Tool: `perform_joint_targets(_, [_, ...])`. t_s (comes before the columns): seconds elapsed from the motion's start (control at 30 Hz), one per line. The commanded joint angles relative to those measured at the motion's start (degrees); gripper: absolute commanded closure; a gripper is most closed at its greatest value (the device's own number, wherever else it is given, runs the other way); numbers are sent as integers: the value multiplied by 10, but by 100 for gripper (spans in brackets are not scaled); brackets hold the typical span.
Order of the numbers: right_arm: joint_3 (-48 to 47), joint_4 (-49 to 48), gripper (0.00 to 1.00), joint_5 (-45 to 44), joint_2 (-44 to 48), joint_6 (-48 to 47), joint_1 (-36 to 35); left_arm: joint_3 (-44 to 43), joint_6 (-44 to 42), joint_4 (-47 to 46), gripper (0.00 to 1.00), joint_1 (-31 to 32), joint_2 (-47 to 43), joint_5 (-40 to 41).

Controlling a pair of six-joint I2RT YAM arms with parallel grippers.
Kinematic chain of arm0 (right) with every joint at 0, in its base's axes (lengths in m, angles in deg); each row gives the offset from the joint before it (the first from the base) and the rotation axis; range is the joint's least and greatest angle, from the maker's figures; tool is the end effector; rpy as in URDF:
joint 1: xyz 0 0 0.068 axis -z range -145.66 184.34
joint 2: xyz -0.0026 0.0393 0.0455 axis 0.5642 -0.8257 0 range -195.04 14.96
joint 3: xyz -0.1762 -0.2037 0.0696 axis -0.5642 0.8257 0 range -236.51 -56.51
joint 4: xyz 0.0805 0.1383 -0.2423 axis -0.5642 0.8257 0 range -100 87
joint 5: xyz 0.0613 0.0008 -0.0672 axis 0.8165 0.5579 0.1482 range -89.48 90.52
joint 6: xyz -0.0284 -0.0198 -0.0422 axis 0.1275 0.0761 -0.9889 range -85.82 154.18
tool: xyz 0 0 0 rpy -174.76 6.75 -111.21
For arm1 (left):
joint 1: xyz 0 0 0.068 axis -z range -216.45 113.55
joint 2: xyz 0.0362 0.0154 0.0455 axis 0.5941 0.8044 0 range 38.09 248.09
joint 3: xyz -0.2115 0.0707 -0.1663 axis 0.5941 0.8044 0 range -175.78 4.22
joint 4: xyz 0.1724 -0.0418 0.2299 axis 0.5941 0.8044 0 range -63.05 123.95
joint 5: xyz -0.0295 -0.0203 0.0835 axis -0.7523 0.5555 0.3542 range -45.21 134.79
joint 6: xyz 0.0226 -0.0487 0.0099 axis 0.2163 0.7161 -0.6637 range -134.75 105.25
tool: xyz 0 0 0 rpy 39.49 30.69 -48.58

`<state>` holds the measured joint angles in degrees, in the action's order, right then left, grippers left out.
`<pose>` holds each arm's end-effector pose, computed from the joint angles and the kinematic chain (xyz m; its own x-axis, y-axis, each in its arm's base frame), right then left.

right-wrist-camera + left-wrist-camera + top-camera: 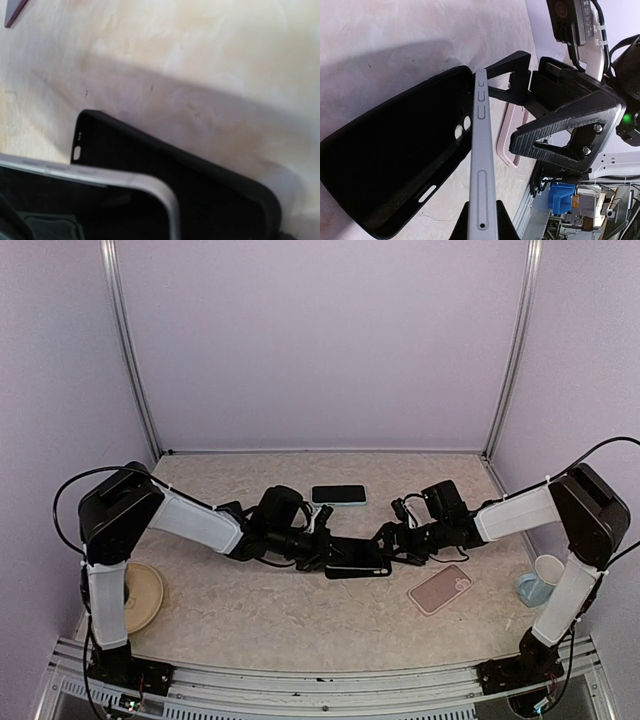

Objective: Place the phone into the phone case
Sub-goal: Install the phone on the phone case.

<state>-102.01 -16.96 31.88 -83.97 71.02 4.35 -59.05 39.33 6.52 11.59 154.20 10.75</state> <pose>0.2909 0.1899 0.1178 -0.9447 0.0459 -0.3248 -0.2134 0.6658 0.7149 0.2796 -0.3414 0.1161 -0.9652 0.0697 -0.2521 0.2565 0.4417 -0.8597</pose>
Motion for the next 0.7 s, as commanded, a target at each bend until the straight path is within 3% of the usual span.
perform_joint_targets(0.0, [0, 9, 0, 2, 5, -6, -5, -14, 30, -57, 100, 2, 22, -30])
perform_joint_targets(0.4, [4, 7, 0, 4, 8, -11, -5, -26, 52, -73, 100, 0, 50, -48])
perform_joint_targets(0.67, [13, -3, 0, 5, 4, -7, -9, -16, 113, -125, 100, -1, 77, -67])
